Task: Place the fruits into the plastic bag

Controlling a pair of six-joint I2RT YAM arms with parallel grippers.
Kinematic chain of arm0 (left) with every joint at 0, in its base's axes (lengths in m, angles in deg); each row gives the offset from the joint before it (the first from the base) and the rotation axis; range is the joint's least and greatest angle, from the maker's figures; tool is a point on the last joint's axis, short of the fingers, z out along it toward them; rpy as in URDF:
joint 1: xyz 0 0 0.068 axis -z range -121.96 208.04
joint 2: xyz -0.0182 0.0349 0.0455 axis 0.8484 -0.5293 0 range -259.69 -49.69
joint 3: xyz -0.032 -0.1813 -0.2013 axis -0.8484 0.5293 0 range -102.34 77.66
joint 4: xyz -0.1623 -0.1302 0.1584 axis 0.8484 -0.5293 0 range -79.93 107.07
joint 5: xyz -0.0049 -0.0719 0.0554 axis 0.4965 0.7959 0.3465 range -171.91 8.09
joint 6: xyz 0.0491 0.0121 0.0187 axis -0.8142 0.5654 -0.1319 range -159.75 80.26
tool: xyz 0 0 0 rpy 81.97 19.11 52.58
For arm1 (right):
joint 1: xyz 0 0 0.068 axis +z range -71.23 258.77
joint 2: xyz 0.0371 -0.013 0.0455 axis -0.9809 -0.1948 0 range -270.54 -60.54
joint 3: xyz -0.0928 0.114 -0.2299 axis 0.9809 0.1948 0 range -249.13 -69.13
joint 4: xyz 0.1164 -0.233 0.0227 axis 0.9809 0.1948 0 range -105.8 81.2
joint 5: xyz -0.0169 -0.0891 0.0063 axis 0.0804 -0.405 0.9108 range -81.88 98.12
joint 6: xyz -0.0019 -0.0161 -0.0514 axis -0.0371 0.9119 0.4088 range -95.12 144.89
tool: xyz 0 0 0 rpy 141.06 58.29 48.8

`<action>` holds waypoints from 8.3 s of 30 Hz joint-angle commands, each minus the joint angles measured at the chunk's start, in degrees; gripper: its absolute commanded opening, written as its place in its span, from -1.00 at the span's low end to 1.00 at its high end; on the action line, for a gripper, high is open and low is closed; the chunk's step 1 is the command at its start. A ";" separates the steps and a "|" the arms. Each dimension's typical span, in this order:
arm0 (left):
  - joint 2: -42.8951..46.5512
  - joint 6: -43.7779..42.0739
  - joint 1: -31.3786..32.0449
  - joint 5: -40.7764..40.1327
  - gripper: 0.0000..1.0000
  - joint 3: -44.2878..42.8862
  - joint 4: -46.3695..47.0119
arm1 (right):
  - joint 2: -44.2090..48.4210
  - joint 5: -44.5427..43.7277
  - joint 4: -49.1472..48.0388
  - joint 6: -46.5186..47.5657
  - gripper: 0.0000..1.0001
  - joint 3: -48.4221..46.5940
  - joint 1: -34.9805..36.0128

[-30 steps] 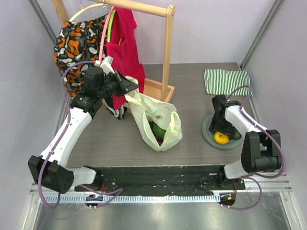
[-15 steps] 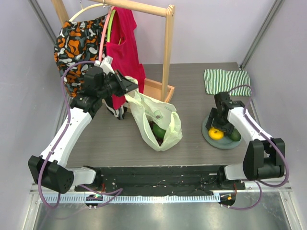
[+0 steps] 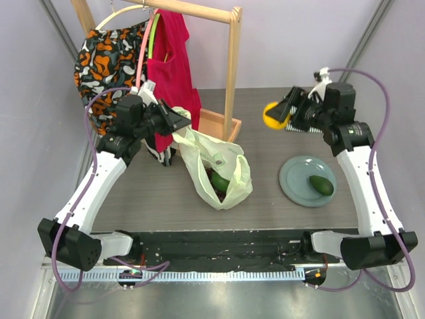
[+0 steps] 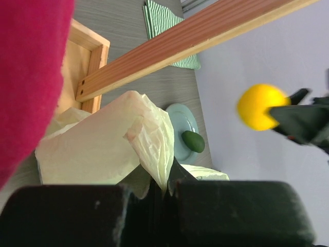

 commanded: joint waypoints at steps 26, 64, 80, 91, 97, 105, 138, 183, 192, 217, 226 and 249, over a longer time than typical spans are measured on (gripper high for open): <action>4.11 2.40 -0.20 -1.29 -1.00 1.34 0.09 | -21.50 0.04 25.79 13.82 -0.86 -32.29 40.23; 1.21 1.87 -0.20 0.20 -1.00 -1.38 0.26 | -30.64 -29.86 25.72 10.93 0.21 -21.84 49.46; 2.27 1.70 -0.20 -0.06 -1.00 -0.24 0.18 | -29.85 -27.66 24.40 11.54 0.71 -21.40 49.55; 2.62 1.70 -0.20 -0.24 -1.00 0.02 0.17 | -28.71 -26.26 22.82 12.15 0.99 -22.01 49.46; 2.53 1.70 -0.20 -0.15 -1.00 0.02 0.18 | -27.13 -24.41 20.45 13.03 0.93 -21.84 49.55; 2.27 1.78 -0.20 -0.15 -1.00 0.11 0.26 | -15.73 -13.87 3.96 15.06 0.78 -21.93 49.46; 2.00 -1.47 -0.20 0.63 -1.00 -1.29 -2.81 | 2.13 -42.50 13.24 -24.05 0.99 15.06 -10.55; -0.72 0.38 -0.20 2.49 -1.00 -1.56 -3.08 | -8.06 -24.06 -6.98 -38.82 0.99 38.54 -28.59; -0.55 0.20 -0.20 1.96 -1.00 -0.77 -2.64 | -7.44 -23.53 -8.82 -38.82 0.37 39.07 -27.18; -0.63 0.47 -0.20 2.48 -1.00 0.11 0.44 | 14.45 -8.76 -36.07 -15.63 -0.49 20.72 -5.93; -0.02 0.55 -0.20 2.31 -1.00 -0.15 0.18 | 0.58 -5.67 -31.34 -2.19 -0.50 -3.71 18.93; 0.42 0.29 -0.20 1.25 -1.00 -0.77 -0.79 | -18.78 -28.51 4.26 18.39 -0.49 -14.72 47.52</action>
